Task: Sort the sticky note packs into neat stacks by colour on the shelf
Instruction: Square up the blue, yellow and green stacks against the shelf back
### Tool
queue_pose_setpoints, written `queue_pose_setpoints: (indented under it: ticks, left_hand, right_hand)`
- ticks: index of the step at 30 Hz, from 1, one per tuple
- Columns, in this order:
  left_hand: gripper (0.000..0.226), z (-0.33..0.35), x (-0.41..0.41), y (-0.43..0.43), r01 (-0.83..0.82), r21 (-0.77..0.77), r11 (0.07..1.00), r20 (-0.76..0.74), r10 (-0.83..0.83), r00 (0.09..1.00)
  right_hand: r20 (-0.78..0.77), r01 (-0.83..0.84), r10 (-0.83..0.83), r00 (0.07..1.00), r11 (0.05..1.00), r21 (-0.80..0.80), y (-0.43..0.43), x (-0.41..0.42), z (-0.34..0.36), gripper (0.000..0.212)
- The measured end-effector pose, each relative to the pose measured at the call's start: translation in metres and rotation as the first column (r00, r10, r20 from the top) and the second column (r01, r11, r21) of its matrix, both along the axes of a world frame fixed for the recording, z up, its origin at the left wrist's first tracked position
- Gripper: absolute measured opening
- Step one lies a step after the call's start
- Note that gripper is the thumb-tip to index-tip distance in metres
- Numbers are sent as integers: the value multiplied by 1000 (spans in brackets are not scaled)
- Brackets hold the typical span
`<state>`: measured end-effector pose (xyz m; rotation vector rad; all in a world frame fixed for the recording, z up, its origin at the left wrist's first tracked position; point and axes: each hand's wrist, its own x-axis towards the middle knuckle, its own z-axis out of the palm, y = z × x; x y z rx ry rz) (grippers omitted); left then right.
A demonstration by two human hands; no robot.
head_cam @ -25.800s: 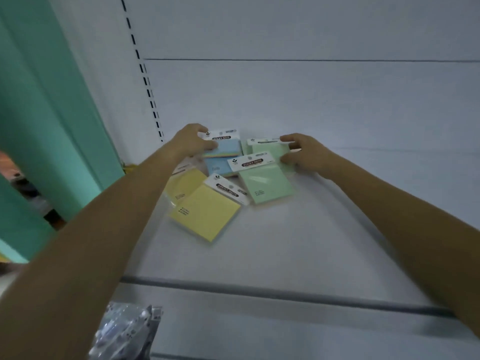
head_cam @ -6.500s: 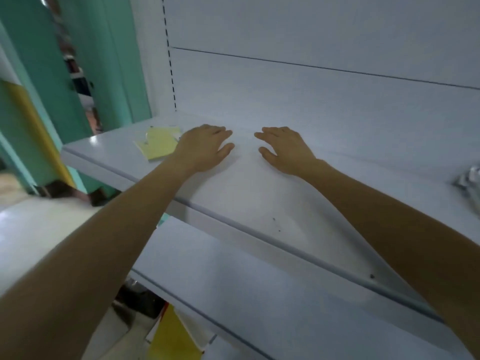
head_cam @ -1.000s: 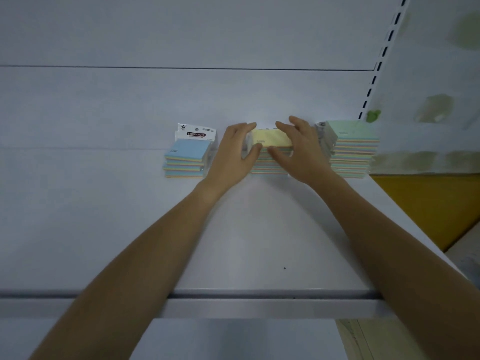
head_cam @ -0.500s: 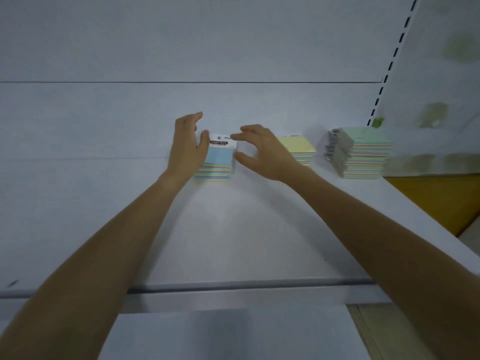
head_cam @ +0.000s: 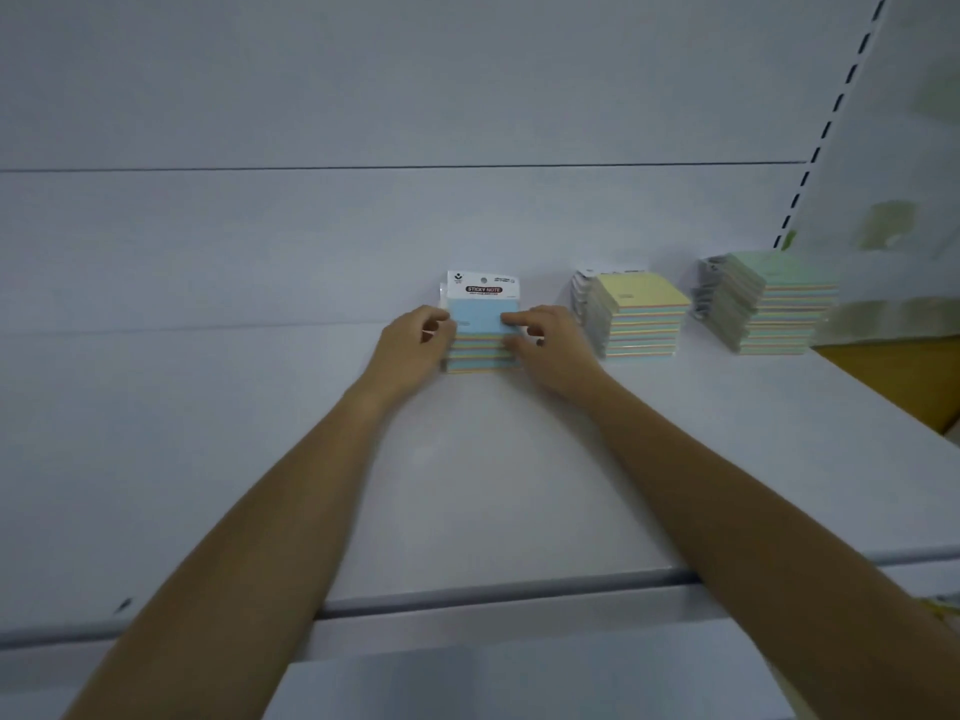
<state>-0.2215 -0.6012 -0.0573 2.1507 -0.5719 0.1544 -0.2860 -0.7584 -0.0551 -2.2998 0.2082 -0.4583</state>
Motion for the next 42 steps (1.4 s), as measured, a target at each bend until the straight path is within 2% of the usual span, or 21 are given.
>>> queue_pose_setpoints:
  ticks: [4,8,13,16,24,27,31,36,42]
  left_hand:
    - [38,2,-4,-5,28,5,1000,13,-28,1000]
    - [57,2,-2,-1,128,74,989,-1,-128,992]
    - [75,3,-4,3,155,-30,987,-76,-157,985]
    - [78,4,-3,3,168,6,986,-51,-167,985]
    - [74,4,-8,-1,128,63,990,-10,-128,992]
    - [67,6,-11,0,108,27,994,-41,-107,993]
    - [44,6,-13,-1,75,-6,997,-28,-75,997]
    - [41,5,-15,-3,37,-28,999,-9,-37,999]
    - [38,9,-18,-1,8,-74,997,-73,-13,997]
  right_hand:
    - [2,22,-22,1000,1000,-16,-2,-4,2,35]
    - [-10,-22,21,1000,994,-103,1,-8,2,43]
    - [-39,-26,20,999,985,-169,7,-9,4,51]
    - [-66,-54,42,997,979,-199,8,-8,3,56]
    - [-38,-47,39,998,971,-234,4,-12,3,56]
    - [-9,-30,29,1000,979,-200,5,-13,4,53]
    - [0,11,-11,1000,986,-164,6,-15,4,47]
    - [8,41,-40,999,989,-141,7,-17,3,42]
    - [8,52,-52,999,991,-125,7,-18,4,40]
